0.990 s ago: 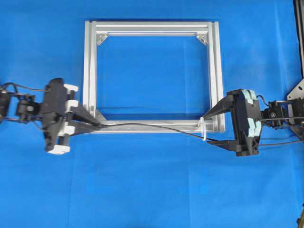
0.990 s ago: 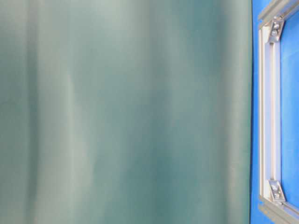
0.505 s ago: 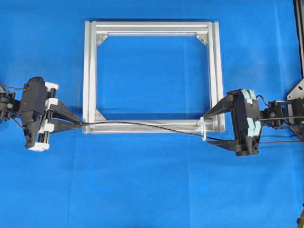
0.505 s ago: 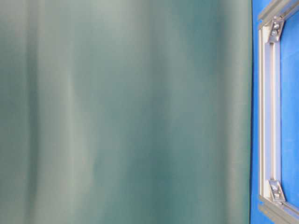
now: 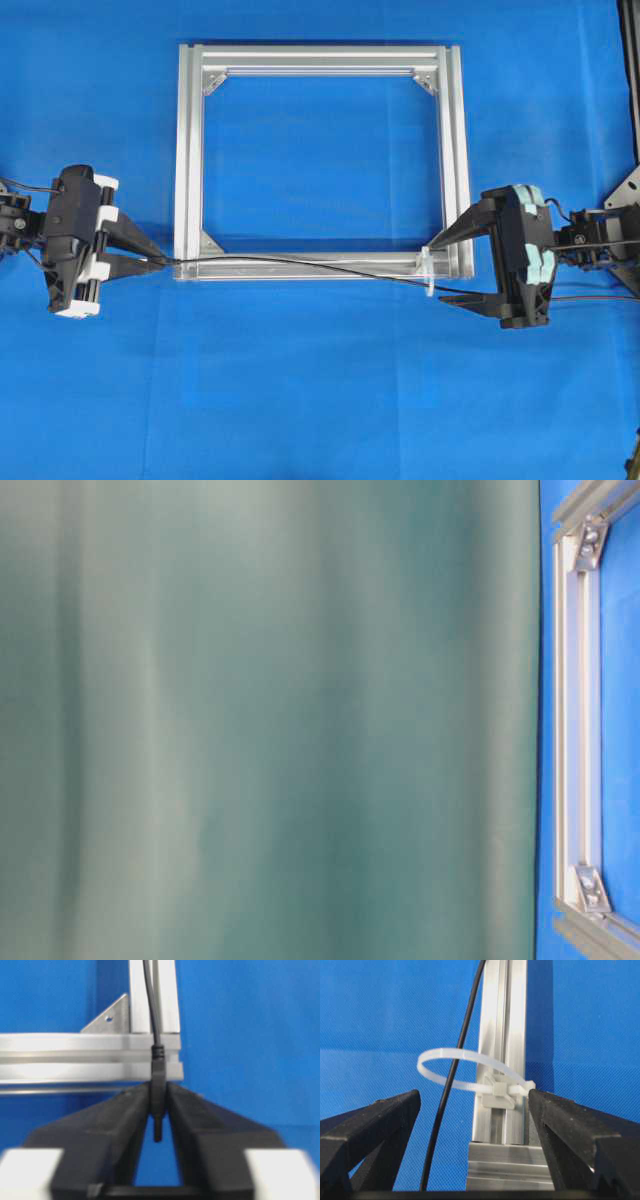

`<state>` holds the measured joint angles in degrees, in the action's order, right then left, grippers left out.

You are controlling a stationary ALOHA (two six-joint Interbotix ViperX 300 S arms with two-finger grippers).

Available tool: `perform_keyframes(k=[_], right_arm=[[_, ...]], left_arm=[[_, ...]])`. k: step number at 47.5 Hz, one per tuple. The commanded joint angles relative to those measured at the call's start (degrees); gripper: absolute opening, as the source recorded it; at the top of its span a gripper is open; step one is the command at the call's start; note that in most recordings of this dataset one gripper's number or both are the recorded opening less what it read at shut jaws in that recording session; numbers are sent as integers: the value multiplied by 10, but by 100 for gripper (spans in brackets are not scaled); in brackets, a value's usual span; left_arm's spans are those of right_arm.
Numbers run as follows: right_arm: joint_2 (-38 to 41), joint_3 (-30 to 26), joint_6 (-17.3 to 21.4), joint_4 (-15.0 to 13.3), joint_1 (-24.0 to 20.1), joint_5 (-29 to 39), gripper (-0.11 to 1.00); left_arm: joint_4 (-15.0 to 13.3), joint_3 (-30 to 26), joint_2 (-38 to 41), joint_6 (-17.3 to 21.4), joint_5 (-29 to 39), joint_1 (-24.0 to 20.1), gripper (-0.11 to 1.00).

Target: Insert the wire through the string loop located on the right side.

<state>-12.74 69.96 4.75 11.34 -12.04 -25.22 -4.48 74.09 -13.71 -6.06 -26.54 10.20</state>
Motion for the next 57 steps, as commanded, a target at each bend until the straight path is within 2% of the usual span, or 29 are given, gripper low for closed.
perform_keyframes(k=[1, 8, 12, 18, 26, 44, 57], right_arm=[[-11, -5, 1, 3, 0, -2, 94], [-11, -5, 1, 2, 0, -2, 94], [-11, -4, 1, 2, 0, -1, 94], [-11, -4, 1, 2, 0, 3, 94], [-33, -8, 0, 2, 4, 20, 94], [-167, -26, -15, -2, 28, 129, 94], [-225, -30, -21, -3, 37, 178, 94]], left_arm=[[0, -1, -7, -3, 0, 3, 27], [0, -1, -7, -3, 11, 3, 71], [0, -2, -6, -3, 16, 3, 87], [0, -4, -9, -4, 16, 2, 82], [0, -27, -25, -1, 18, 2, 84], [1, -74, -98, 4, 89, -18, 84], [2, -78, -127, 5, 94, -34, 84]])
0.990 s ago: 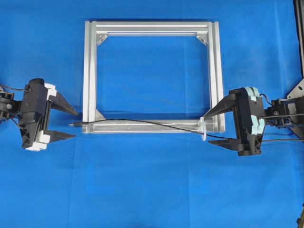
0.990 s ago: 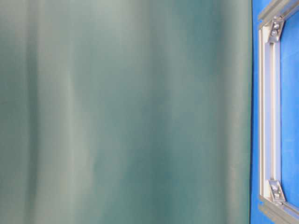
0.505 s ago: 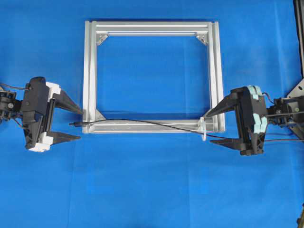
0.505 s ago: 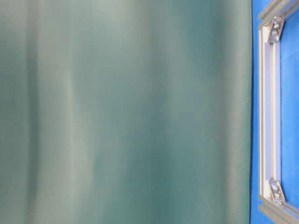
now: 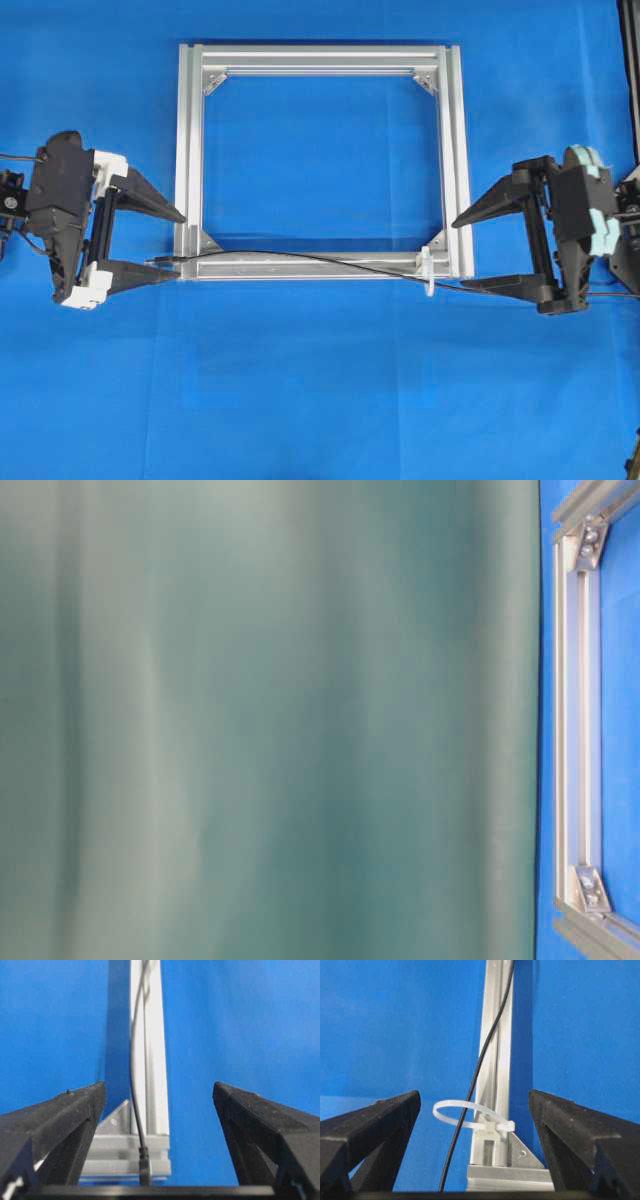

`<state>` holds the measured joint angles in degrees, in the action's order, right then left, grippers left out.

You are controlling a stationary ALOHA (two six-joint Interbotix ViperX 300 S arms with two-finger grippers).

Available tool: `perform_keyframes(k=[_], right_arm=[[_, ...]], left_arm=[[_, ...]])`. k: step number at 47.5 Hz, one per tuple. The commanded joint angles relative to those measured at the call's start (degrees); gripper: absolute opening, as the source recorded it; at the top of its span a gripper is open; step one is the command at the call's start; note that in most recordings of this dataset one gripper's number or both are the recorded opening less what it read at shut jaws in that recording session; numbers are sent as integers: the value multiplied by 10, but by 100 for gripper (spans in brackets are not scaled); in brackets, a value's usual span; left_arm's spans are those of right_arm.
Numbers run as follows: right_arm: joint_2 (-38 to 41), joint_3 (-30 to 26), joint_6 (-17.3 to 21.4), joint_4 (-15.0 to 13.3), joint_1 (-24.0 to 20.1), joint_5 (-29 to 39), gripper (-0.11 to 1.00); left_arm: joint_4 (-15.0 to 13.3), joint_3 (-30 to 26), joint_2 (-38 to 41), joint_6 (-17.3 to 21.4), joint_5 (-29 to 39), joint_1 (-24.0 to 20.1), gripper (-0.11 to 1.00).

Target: Insert the wire through the string loop located on the right side.

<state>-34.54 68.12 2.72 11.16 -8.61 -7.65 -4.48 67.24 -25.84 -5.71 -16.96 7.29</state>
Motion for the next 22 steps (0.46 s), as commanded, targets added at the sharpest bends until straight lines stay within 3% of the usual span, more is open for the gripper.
perform_keyframes(k=[1, 22], right_arm=[[-7, -11, -1, -1, 3, 3, 94], [0, -12, -1, -5, 3, 4, 94]], left_arm=[[2, -10, -5, 2, -3, -5, 84], [2, -11, -4, 2, 2, -8, 84]])
